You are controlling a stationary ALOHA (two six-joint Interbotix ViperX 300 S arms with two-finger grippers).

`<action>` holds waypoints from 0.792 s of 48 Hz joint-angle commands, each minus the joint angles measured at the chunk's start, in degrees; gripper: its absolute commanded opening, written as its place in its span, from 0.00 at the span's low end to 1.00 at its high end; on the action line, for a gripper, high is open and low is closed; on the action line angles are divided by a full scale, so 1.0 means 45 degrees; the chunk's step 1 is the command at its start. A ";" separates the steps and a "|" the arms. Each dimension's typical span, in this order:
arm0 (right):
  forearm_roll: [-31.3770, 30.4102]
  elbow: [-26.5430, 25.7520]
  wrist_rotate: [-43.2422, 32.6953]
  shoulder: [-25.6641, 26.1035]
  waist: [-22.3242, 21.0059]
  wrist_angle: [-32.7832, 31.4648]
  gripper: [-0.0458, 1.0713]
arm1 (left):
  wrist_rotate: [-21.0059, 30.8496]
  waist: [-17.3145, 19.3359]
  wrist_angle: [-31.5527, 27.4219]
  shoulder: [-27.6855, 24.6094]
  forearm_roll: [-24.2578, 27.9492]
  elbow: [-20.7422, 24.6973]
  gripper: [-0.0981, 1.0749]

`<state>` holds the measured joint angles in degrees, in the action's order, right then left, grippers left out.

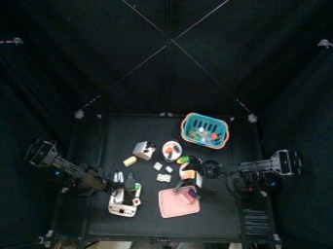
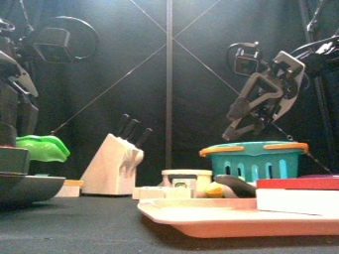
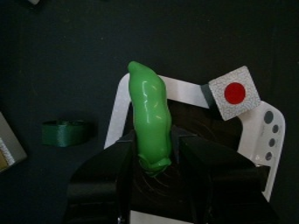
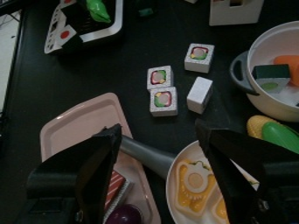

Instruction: Hand over peas

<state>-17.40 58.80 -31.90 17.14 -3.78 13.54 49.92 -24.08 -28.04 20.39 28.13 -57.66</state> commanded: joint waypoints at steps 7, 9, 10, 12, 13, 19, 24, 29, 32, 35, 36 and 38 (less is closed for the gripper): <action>-0.0078 -0.0723 0.0098 0.0137 0.0059 0.0020 0.92 | -0.0020 0.0117 0.0156 0.0059 0.0703 0.0820 0.67; -0.0195 -0.0879 0.0137 0.0137 0.0078 0.0020 0.92 | 0.0000 0.0195 0.0215 0.0059 0.1016 0.1016 0.67; -0.0254 -0.0938 0.0137 0.0137 0.0059 0.0020 0.92 | 0.0000 0.0254 0.0293 0.0039 0.1191 0.1094 0.67; -0.0391 -0.1035 0.0156 0.0137 0.0059 0.0000 0.92 | 0.0020 0.0430 0.0566 0.0039 0.1641 0.1270 0.67; -0.0488 -0.1094 0.0156 0.0137 0.0059 0.0020 0.92 | 0.0039 0.0527 0.0684 0.0020 0.1797 0.1348 0.67; -0.1113 -0.1426 0.0156 0.0137 0.0000 0.0020 0.92 | 0.0078 0.1270 0.1777 -0.0195 0.2871 0.1758 0.66; -0.1621 -0.1777 0.0137 0.0137 0.0020 0.0020 0.92 | 0.0078 0.1914 0.2637 -0.0449 0.3477 0.2012 0.66; -0.1914 -0.2070 0.0137 0.0117 0.0078 0.0020 0.92 | 0.0059 0.2637 0.3457 -0.0664 0.3789 0.2168 0.66; -0.2012 -0.2227 0.0137 0.0078 0.0098 0.0020 0.92 | 0.0059 0.2988 0.3809 -0.0723 0.3809 0.2227 0.66; -0.2012 -0.2324 0.0137 0.0020 0.0117 0.0059 0.92 | 0.0078 0.3379 0.4160 -0.0820 0.3828 0.2305 0.66; -0.2012 -0.2363 0.0137 -0.0020 0.0117 0.0078 0.92 | 0.0059 0.3477 0.4277 -0.0840 0.3828 0.2324 0.66; -0.2012 -0.2422 0.0156 -0.0098 0.0117 0.0117 0.92 | 0.0078 0.3652 0.4492 -0.0918 0.3828 0.2422 0.66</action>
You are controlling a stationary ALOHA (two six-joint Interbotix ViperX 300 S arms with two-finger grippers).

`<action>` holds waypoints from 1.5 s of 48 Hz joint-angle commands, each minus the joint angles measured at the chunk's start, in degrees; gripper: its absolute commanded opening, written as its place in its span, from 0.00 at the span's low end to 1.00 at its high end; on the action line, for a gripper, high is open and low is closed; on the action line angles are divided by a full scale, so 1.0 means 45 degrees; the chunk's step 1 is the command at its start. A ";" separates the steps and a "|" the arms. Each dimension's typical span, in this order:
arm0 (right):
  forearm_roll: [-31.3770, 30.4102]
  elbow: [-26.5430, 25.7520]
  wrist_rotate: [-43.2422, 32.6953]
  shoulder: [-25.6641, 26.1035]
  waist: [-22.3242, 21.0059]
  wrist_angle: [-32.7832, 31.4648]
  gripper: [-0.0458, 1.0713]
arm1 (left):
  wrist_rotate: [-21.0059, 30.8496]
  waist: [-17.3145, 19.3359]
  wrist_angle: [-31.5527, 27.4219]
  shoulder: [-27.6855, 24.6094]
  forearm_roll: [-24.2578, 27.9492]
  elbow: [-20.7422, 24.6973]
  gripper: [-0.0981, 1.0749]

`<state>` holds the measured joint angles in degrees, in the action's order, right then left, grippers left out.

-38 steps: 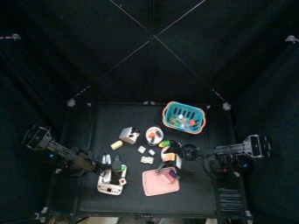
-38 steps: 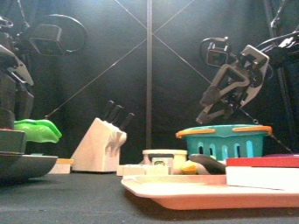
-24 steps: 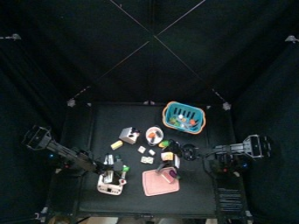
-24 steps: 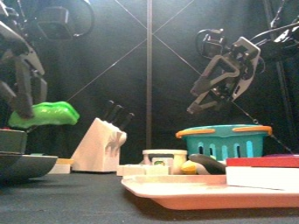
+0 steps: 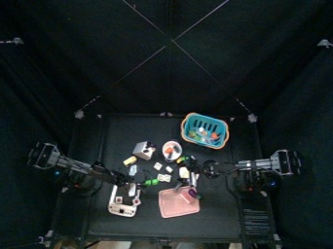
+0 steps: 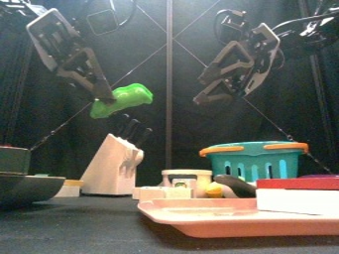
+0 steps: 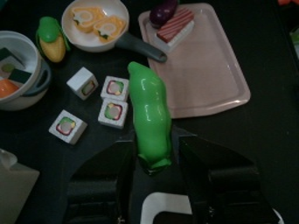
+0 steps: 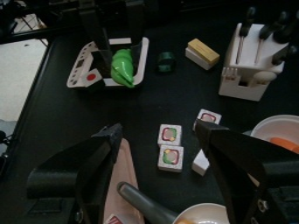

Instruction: Hand over peas

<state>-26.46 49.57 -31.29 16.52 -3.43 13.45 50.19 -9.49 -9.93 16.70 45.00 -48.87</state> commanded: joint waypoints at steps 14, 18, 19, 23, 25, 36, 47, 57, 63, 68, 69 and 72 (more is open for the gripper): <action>-0.0566 -0.1211 0.0020 -0.0762 0.0039 0.0293 0.92 | -0.0078 0.1406 0.2129 -0.1074 0.0645 0.1387 0.66; -0.0645 -0.1426 0.0020 -0.0977 0.0078 0.0293 0.92 | -0.0078 0.1582 0.2324 -0.1309 0.0801 0.1582 0.66; -0.0664 -0.1445 0.0020 -0.0996 0.0098 0.0293 0.92 | -0.0098 0.1621 0.2344 -0.1348 0.0801 0.1602 0.66; -0.0762 -0.1562 0.0039 -0.1152 0.0156 0.0293 0.92 | -0.0098 0.1719 0.2383 -0.1426 0.0898 0.1699 0.66; -0.0820 -0.1621 0.0039 -0.1270 0.0156 0.0313 0.92 | -0.0098 0.1758 0.2383 -0.1445 0.0938 0.1738 0.66; -0.0996 -0.2031 0.0039 -0.1816 0.0234 0.0313 0.92 | -0.0098 0.1816 0.2539 -0.1484 0.0996 0.1777 0.66; -0.1074 -0.2441 0.0039 -0.2266 0.0234 0.0313 0.92 | -0.0098 0.1816 0.2695 -0.1582 0.0957 0.1816 0.66; -0.1074 -0.2500 0.0039 -0.2480 0.0254 0.0313 0.89 | -0.0098 0.1836 0.2773 -0.1719 0.0996 0.1895 0.66; -0.1074 -0.2500 0.0000 -0.2520 0.0254 0.0313 0.83 | -0.0098 0.1836 0.2773 -0.1719 0.0996 0.1895 0.66; -0.1016 -0.2500 -0.0059 -0.2500 0.0215 0.0313 0.76 | -0.0098 0.1836 0.2773 -0.1738 0.0996 0.1895 0.66; -0.1016 -0.2500 -0.0059 -0.2520 0.0215 0.0313 0.75 | -0.0098 0.1836 0.2773 -0.1758 0.0996 0.1895 0.66; -0.1016 -0.2500 -0.0039 -0.2500 0.0215 0.0313 0.72 | -0.0098 0.1836 0.2773 -0.1758 0.0996 0.1895 0.66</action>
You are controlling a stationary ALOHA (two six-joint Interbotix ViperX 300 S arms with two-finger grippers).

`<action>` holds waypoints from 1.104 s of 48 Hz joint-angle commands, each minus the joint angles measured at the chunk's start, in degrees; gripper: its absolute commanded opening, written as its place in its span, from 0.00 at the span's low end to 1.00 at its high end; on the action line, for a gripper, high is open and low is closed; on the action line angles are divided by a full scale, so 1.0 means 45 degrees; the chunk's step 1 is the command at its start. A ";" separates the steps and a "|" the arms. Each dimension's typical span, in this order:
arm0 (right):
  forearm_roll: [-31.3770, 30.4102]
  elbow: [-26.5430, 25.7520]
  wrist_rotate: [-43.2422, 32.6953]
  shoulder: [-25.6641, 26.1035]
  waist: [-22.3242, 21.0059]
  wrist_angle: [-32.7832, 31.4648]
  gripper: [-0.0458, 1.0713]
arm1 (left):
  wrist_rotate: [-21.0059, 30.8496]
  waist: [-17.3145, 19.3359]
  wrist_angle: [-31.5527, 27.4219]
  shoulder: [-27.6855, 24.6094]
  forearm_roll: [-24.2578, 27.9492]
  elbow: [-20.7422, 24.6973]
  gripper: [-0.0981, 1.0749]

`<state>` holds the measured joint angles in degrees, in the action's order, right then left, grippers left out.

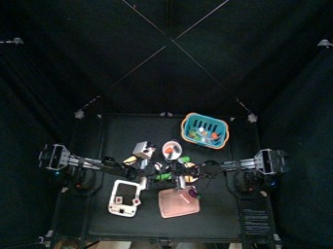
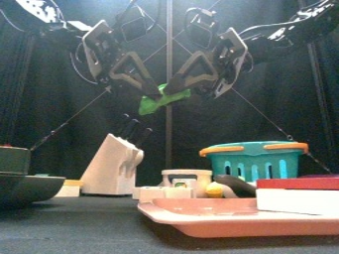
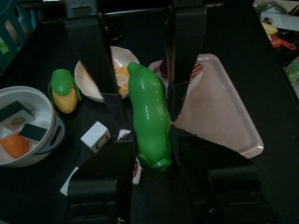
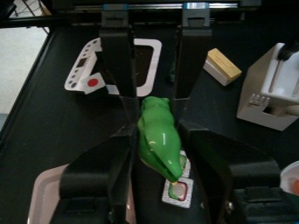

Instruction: Hand over peas

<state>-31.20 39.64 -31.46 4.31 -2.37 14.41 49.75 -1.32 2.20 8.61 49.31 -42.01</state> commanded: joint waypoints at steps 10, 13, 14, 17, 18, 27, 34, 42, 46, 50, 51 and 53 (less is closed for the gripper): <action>0.0020 -0.0293 0.0000 0.0195 0.0020 0.0098 0.65 | -0.0020 0.0020 0.0078 -0.0039 0.0039 0.0371 0.67; 0.0020 -0.0293 0.0000 0.0195 0.0020 0.0098 0.65 | -0.0020 0.0020 0.0078 -0.0039 0.0039 0.0371 0.67; 0.0020 -0.0293 0.0000 0.0195 0.0020 0.0098 0.65 | -0.0020 0.0020 0.0117 -0.0059 0.0039 0.0371 0.67; 0.0000 -0.0293 0.0000 0.0195 0.0020 0.0098 0.65 | -0.0020 0.0020 0.0234 -0.0059 0.0039 0.0371 0.67; 0.0000 -0.0273 0.0000 0.0195 0.0020 0.0078 0.65 | -0.0020 0.0020 0.0273 -0.0059 0.0020 0.0371 0.67; 0.0000 -0.0254 0.0000 0.0195 0.0020 0.0059 0.65 | 0.0000 0.0020 0.0703 -0.0059 -0.0020 0.0371 0.71; 0.0020 -0.0215 0.0000 0.0176 0.0020 0.0039 0.65 | 0.0000 0.0020 0.0703 -0.0059 -0.0020 0.0371 0.80; 0.0020 -0.0176 -0.0020 0.0195 0.0020 0.0039 0.65 | 0.0000 0.0020 0.0645 -0.0059 0.0000 0.0332 0.86; 0.0039 -0.0176 -0.0020 0.0195 0.0020 0.0020 0.65 | -0.0020 0.0020 0.0645 -0.0059 0.0000 0.0312 0.86; 0.0039 -0.0176 -0.0020 0.0195 0.0039 0.0020 0.65 | 0.0000 0.0039 0.0605 -0.0059 -0.0020 0.0312 0.86; 0.0020 -0.0176 -0.0020 0.0195 0.0020 0.0020 0.65 | 0.0000 0.0039 0.0586 -0.0059 -0.0020 0.0312 0.87; 0.0020 -0.0176 -0.0020 0.0195 0.0020 0.0020 0.65 | 0.0000 0.0059 0.0566 -0.0059 -0.0020 0.0293 0.87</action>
<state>-31.20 39.64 -31.55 4.31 -2.29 14.33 49.75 -1.32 4.75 8.09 49.22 -41.92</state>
